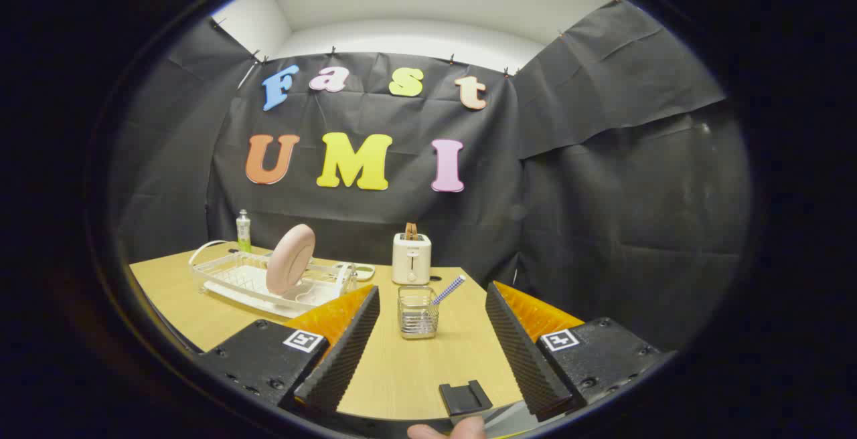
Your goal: Take the plate from the dish rack, then take the spoon from the basket and place it into the plate.
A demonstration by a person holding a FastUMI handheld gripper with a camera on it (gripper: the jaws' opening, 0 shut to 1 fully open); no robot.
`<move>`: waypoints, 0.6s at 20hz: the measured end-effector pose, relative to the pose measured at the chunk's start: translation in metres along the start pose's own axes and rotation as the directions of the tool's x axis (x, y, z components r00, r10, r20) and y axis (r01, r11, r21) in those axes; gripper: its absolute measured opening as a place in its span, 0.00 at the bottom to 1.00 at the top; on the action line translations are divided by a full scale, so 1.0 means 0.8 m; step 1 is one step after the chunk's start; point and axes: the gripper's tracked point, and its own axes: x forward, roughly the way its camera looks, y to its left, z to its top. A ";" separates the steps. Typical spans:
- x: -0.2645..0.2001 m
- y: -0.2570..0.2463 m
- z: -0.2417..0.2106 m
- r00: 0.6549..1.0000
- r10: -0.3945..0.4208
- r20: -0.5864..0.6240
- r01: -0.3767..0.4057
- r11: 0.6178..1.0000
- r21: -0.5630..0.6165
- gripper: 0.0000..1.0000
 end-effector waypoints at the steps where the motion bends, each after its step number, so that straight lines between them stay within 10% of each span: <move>1: 0.000 0.000 -0.001 1.000 0.000 -0.002 0.000 1.000 -0.001 1.00; 12: 0.000 -0.001 -0.005 1.000 -0.007 -0.010 0.007 1.000 0.000 1.00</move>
